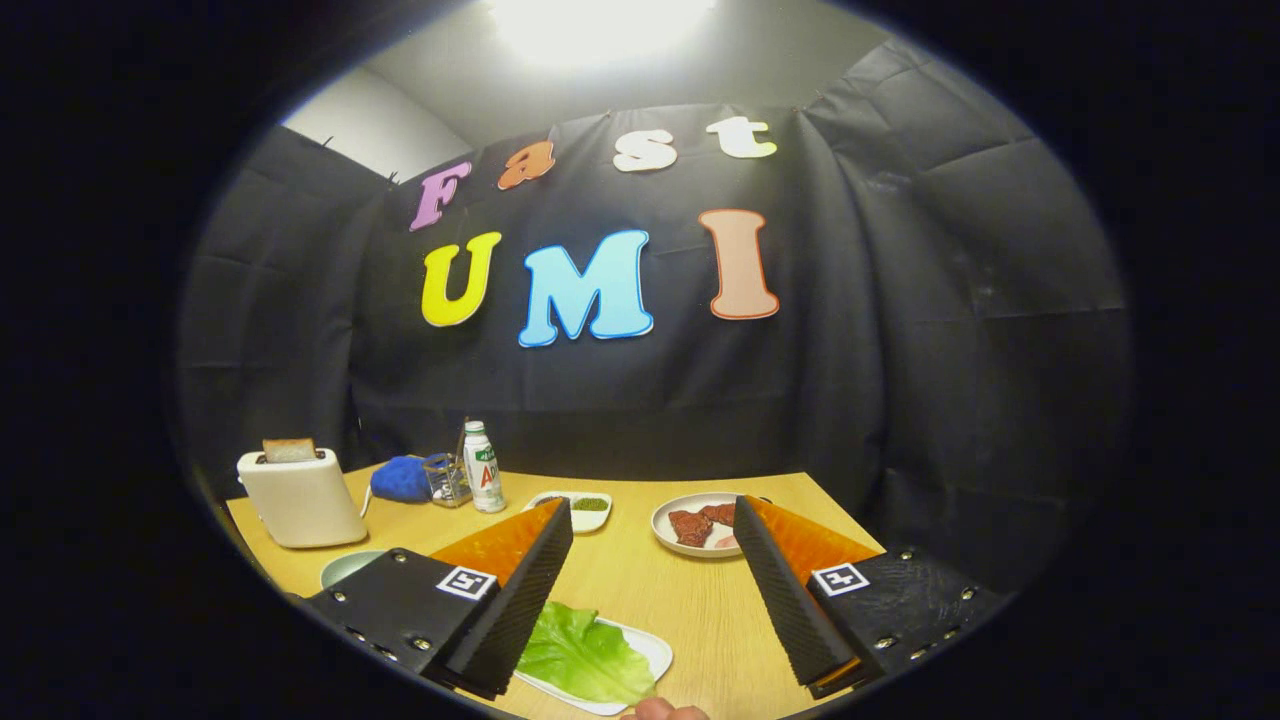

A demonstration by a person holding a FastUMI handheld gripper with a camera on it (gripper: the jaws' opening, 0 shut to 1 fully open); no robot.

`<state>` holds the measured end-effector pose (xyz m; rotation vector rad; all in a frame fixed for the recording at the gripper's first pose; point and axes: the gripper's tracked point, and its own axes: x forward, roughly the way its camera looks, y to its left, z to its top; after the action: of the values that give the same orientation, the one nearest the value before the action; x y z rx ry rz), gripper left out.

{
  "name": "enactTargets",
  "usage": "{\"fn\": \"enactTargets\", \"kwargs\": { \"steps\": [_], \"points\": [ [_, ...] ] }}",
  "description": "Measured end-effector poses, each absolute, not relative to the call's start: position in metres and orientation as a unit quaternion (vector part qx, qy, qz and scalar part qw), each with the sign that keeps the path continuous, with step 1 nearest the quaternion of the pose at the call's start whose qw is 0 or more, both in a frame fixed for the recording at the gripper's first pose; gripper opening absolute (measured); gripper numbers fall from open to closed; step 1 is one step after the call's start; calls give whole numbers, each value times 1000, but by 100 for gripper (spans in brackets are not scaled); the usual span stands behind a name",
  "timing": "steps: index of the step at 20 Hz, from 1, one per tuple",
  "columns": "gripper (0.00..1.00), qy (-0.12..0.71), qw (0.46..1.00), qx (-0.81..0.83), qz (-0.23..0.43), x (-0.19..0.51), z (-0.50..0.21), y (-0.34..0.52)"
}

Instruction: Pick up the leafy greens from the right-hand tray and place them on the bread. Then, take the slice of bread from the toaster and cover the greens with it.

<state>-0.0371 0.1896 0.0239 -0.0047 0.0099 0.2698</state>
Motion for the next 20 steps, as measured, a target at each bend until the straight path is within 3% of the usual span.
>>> {"fn": "enactTargets", "kwargs": {
  "steps": [7,12,20],
  "points": [
    [99,105,967,-73,219,-25,-28,187],
    [100,214,917,-120,316,-39,-87,215],
    [100,314,843,-209,384,-49,-145,246]
  ]
}}
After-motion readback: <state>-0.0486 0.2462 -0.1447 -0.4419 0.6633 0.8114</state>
